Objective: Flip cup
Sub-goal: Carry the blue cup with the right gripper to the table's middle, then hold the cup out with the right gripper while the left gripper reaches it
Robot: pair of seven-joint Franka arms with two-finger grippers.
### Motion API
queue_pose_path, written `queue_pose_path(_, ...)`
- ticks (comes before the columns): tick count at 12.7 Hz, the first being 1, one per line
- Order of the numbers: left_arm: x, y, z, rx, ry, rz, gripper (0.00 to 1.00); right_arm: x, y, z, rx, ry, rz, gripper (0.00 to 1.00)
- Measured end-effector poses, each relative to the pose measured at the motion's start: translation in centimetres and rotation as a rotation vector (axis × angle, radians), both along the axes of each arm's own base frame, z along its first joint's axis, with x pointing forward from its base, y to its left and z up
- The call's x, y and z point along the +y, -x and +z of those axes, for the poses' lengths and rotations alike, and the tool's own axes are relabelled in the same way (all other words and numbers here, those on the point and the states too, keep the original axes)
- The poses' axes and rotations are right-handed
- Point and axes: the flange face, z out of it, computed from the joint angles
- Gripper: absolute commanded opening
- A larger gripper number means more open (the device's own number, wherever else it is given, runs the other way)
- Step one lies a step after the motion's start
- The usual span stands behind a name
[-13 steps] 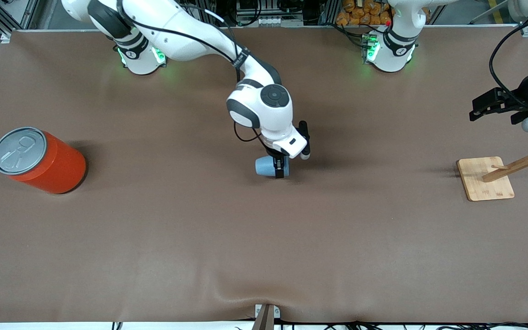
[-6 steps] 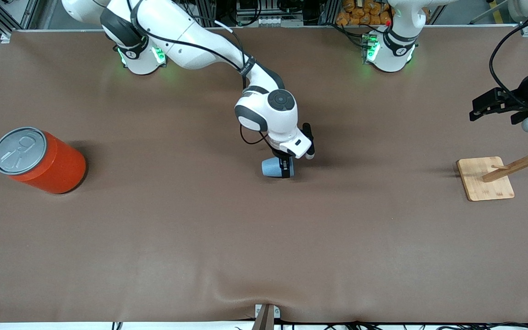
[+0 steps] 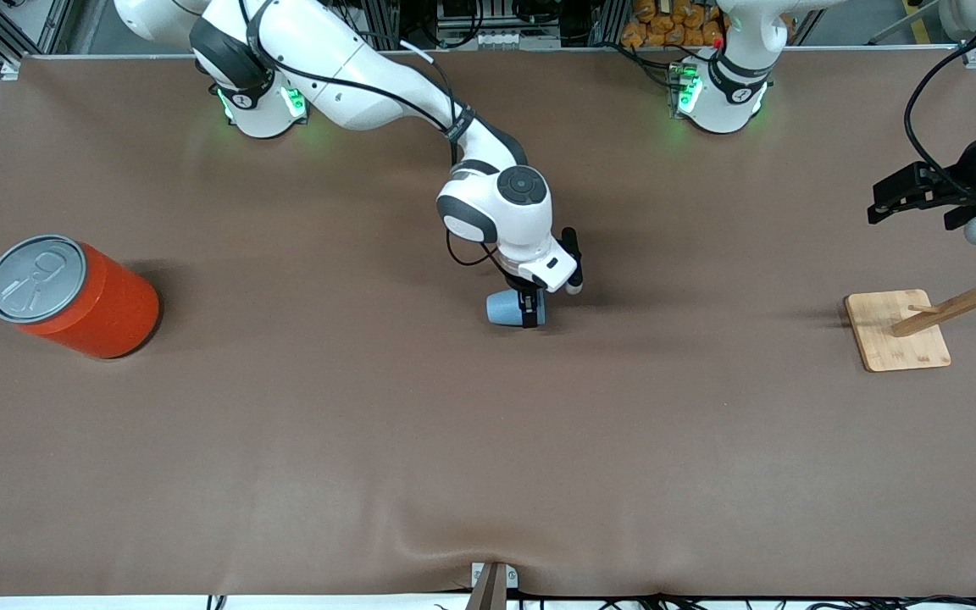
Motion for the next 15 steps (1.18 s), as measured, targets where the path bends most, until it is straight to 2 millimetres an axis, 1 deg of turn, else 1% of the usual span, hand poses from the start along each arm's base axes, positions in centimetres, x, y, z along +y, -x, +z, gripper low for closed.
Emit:
queue_pose_path(2, 0.0, 0.0, 0.0, 0.0, 0.0, 0.0, 1.0, 0.0, 0.0, 0.0, 0.0, -0.001, -0.002, 0.0)
queue_pose_path(3, 0.0, 0.0, 0.0, 0.0, 0.0, 0.0, 1.0, 0.0, 0.0, 0.0, 0.0, -0.001, -0.002, 0.21)
queue_pose_path(4, 0.0, 0.0, 0.0, 0.0, 0.0, 0.0, 1.0, 0.0, 0.0, 0.0, 0.0, -0.001, -0.002, 0.99)
queue_pose_path(9, 0.0, 0.0, 0.0, 0.0, 0.0, 0.0, 1.0, 0.0, -0.2, 0.1, -0.004, -0.004, -0.008, 1.0)
queue_pose_path(11, -0.1, -0.1, -0.3, 0.006, 0.0, -0.001, 1.0, 0.0, -0.3, 0.2, -0.006, -0.005, -0.014, 1.0)
queue_pose_path(13, -0.3, -0.6, -1.4, 0.025, 0.002, -0.007, 1.0, -0.1, -0.4, 0.3, -0.007, -0.006, -0.017, 1.0)
queue_pose_path(15, -0.6, -1.6, -3.4, 0.061, 0.008, -0.014, 1.0, 0.0, -0.7, 0.5, -0.012, -0.01, -0.02, 1.0)
